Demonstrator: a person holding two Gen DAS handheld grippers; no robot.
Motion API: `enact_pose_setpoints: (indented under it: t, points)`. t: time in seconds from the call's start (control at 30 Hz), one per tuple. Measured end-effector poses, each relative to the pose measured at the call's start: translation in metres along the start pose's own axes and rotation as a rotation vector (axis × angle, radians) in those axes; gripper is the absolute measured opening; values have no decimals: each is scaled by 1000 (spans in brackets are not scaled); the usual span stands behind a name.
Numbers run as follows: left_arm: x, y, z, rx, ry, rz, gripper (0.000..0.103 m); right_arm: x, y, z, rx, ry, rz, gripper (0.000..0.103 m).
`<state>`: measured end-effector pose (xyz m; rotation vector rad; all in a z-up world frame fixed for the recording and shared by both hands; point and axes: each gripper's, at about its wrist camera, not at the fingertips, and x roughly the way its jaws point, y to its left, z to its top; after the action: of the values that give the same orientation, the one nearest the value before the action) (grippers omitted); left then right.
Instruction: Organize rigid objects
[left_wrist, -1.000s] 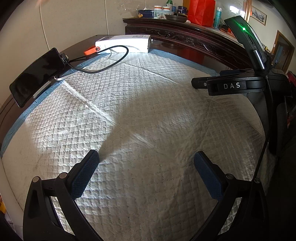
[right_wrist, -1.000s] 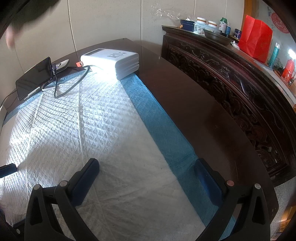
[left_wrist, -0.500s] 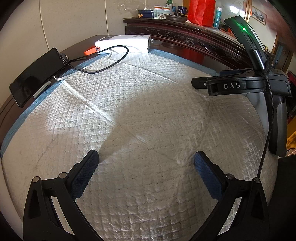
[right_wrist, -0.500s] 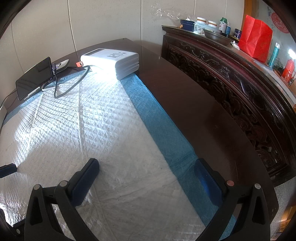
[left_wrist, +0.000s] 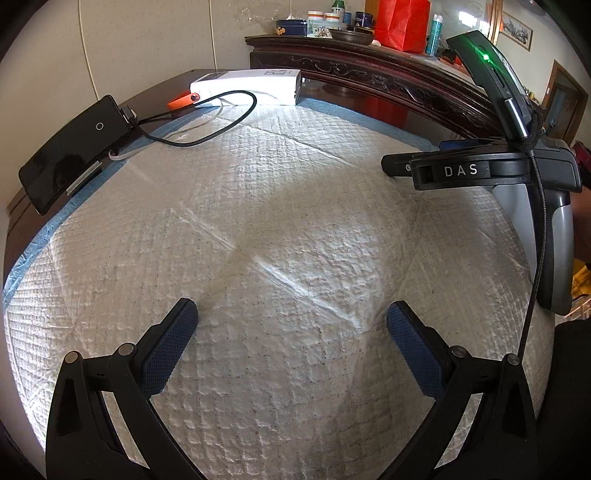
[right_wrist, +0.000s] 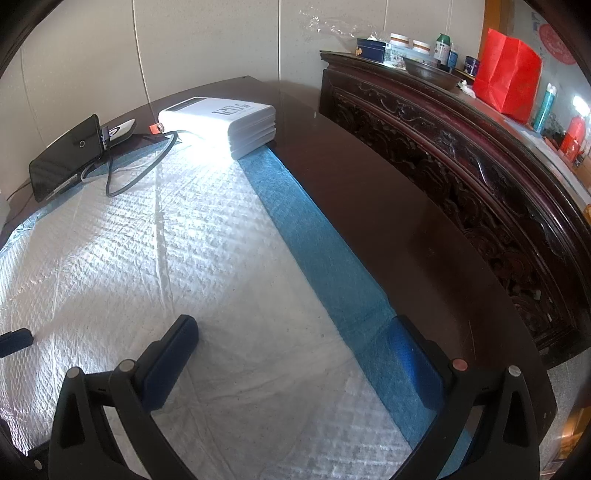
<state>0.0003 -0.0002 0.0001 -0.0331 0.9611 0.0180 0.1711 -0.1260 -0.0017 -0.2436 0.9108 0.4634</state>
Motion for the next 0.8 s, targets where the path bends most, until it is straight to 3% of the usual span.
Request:
enact_pose_setpoints:
  t: [0.8]
  points:
    - [1, 1, -1, 2, 1, -1, 103, -2, -3, -3, -37, -1, 35, 103]
